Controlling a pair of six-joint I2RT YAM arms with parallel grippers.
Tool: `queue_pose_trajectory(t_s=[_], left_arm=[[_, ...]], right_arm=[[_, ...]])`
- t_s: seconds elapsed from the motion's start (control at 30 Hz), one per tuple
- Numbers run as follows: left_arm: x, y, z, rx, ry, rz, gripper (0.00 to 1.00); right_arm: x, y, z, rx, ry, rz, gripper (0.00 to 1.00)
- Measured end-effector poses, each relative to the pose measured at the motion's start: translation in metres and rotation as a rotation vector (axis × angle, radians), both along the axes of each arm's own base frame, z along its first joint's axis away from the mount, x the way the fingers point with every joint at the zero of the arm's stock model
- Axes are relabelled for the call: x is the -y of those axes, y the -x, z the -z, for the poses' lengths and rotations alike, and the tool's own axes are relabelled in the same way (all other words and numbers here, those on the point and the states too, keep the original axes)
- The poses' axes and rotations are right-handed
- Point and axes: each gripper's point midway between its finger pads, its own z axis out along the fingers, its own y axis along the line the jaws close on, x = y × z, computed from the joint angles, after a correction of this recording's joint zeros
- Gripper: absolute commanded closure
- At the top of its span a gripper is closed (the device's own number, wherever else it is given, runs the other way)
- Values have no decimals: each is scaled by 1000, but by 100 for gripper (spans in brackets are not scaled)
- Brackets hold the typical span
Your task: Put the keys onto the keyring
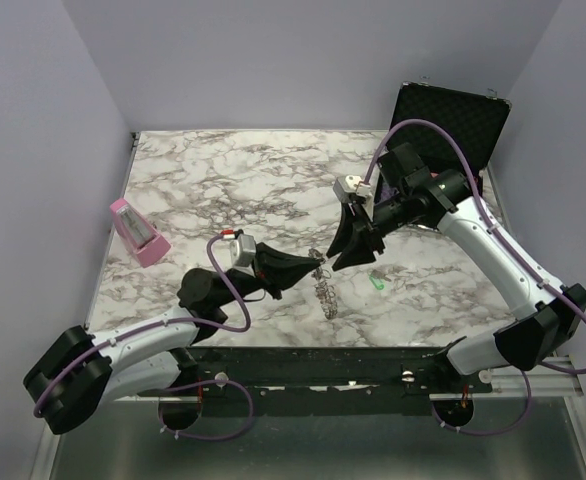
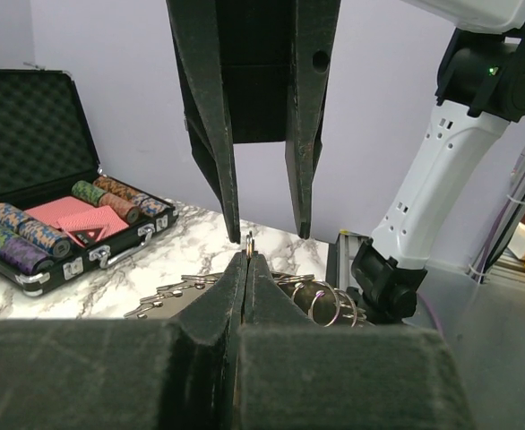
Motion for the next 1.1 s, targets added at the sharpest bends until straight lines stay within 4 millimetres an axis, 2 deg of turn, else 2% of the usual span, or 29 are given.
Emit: queue_pose_trajectory(t_s=[0.1, 0.43, 0.77, 0.97, 1.0, 1.03, 1.1], left_arm=[[2, -1, 0, -3, -1, 3, 100], [8, -4, -5, -1, 7, 9, 100], [9, -4, -8, 2, 17, 15, 100], [9, -3, -10, 3, 22, 17, 100], [9, -4, -10, 3, 22, 16, 95], [9, -4, -10, 2, 22, 16, 85], [8, -4, -9, -4, 15, 14, 57]], right_arm=[[-3, -1, -2, -6, -18, -2, 60], [-6, -2, 9, -61, -15, 10, 71], [-8, -4, 7, -65, -23, 15, 96], [-8, -5, 5, -58, -29, 23, 98], [-7, -5, 4, -57, -27, 24, 99], [-7, -5, 4, -54, -26, 26, 99], [-6, -5, 6, -45, -21, 26, 100]])
